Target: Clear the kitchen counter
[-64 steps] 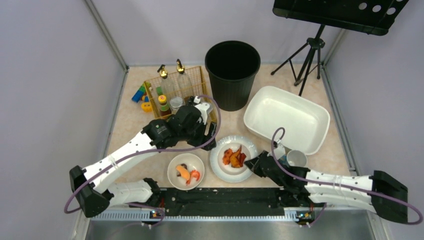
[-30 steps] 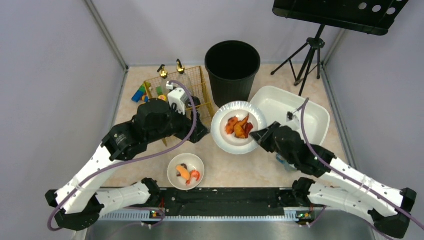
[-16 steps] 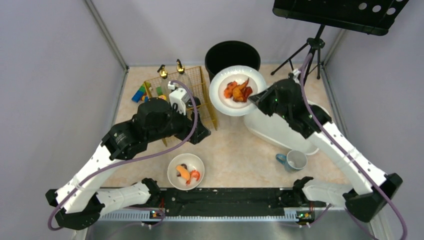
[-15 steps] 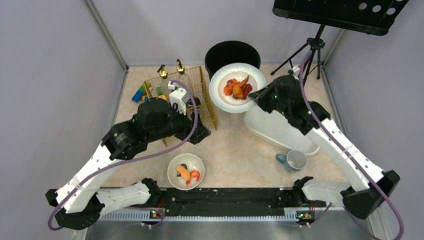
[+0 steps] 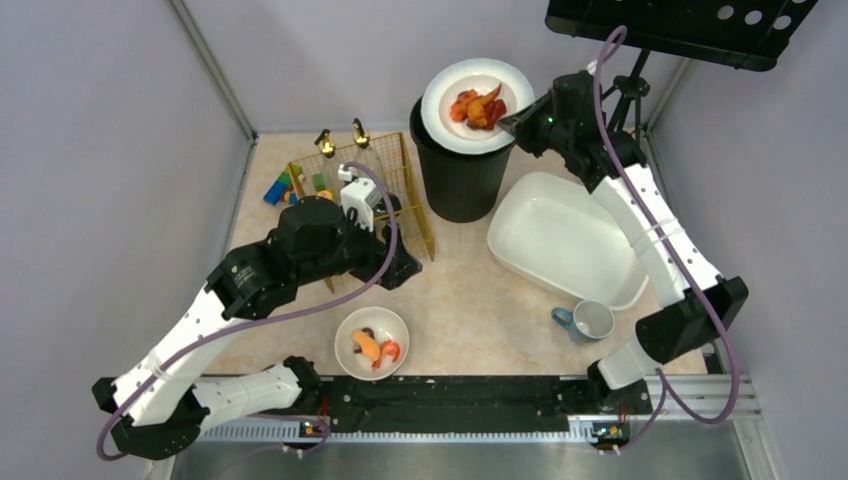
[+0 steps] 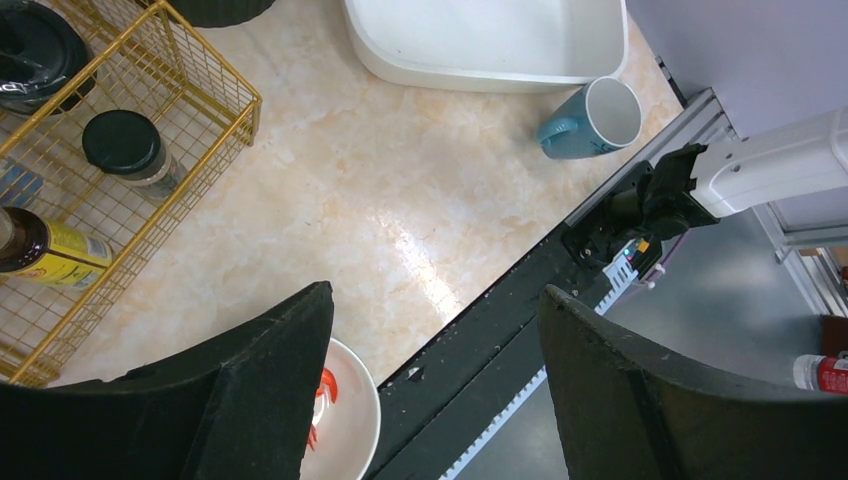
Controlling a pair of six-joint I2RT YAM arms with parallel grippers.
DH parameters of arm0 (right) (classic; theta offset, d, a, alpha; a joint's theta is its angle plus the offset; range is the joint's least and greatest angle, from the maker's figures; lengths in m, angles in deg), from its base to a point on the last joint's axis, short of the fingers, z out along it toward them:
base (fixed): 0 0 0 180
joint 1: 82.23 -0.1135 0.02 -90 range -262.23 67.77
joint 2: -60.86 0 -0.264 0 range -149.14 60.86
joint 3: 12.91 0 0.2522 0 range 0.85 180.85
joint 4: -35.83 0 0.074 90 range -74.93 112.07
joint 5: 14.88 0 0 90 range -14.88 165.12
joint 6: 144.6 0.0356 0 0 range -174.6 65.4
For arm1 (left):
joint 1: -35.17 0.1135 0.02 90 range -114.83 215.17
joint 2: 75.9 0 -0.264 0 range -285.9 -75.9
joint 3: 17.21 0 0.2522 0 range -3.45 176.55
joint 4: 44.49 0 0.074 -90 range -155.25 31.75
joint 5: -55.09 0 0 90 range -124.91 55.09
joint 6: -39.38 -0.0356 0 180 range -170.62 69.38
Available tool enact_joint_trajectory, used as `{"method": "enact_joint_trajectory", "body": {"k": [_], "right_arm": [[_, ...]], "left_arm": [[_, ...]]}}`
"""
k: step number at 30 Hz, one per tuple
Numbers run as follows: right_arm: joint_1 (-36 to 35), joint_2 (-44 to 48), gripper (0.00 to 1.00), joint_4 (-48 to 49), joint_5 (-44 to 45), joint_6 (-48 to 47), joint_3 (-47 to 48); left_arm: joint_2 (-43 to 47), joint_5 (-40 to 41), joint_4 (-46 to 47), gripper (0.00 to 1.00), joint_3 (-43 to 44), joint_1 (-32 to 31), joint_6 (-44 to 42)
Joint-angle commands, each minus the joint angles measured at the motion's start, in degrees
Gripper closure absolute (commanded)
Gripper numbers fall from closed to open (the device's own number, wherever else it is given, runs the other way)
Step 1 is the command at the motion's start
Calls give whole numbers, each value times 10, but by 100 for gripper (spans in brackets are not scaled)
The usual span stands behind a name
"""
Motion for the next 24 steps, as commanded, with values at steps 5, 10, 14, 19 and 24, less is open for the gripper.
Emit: {"method": "enact_joint_trajectory", "body": {"k": [5, 10, 14, 19, 24], "right_arm": [[13, -37, 100, 98, 29, -103, 135], [23, -67, 100, 110, 47, -160, 148], [32, -99, 100, 118, 47, -191, 171], [32, -126, 100, 128, 67, -243, 204], [32, -152, 100, 134, 82, -294, 237]], "left_arm": [[-4, 4, 24, 21, -16, 1, 1], [-4, 8, 24, 21, -24, 1, 0], [-8, 11, 21, 21, -24, 1, 0], [-11, 16, 19, 21, -24, 1, -2], [-14, 25, 15, 21, -24, 2, -6]]}}
